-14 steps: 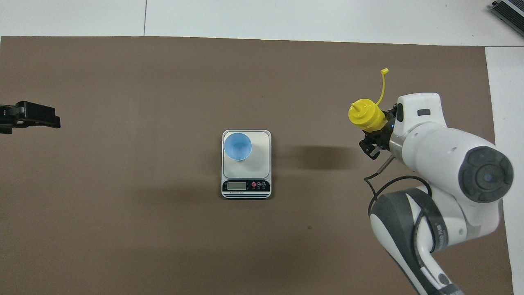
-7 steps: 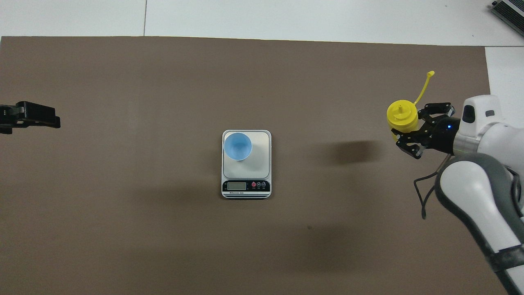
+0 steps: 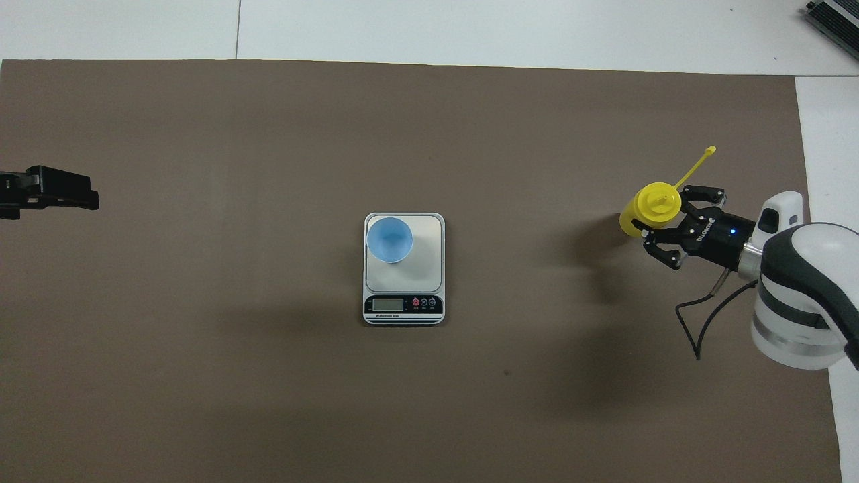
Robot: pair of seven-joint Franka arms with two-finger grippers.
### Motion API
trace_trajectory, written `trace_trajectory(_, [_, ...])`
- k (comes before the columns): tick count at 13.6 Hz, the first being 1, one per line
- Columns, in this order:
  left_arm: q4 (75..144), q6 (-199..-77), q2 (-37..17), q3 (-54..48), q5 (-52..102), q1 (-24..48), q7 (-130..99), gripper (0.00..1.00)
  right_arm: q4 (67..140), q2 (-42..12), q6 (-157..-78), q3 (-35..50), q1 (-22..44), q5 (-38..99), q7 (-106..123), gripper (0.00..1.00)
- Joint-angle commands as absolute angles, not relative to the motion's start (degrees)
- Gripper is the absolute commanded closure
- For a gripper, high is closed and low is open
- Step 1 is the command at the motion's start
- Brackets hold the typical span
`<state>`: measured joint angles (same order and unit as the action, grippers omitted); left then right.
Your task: Pour seasoning into cup on scale with both arms
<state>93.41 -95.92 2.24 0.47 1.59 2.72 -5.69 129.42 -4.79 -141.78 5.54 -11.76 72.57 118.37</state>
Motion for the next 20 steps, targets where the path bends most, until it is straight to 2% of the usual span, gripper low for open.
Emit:
trace_trajectory(1, [94.83, -96.06, 3.69, 0.97, 1.85, 3.16, -5.71, 0.00, 131.91, -4.31, -140.45, 6.24, -12.57, 82.14, 123.91, 1.00])
trace_trajectory(6, [94.83, -96.06, 3.60, 0.97, 1.85, 3.08, -5.71, 0.00, 133.77, -4.57, -138.43, 6.33, -11.95, 89.38, 128.14, 1.00])
trace_trajectory(7, [94.83, -96.06, 3.60, 0.97, 1.85, 3.08, -5.71, 0.00, 133.68, -4.66, -138.25, 6.33, -11.87, 89.38, 128.93, 0.02])
trace_trajectory(8, [94.83, -96.06, 3.60, 0.97, 1.85, 3.08, -5.71, 0.00, 133.59, -4.66, -138.51, 6.24, -11.78, 89.38, 131.28, 0.00])
trace_trajectory(16, [94.83, -96.06, 3.60, 0.97, 1.85, 3.16, -5.71, 0.00, 133.68, -4.48, -137.72, 6.06, -14.85, 87.81, 133.67, 0.00])
trace_trajectory(20, [94.83, -96.06, 3.60, 0.97, 1.85, 3.16, -5.71, 0.00, 133.42, -3.34, -137.90, 5.71, -17.92, 77.55, 133.68, 0.00])
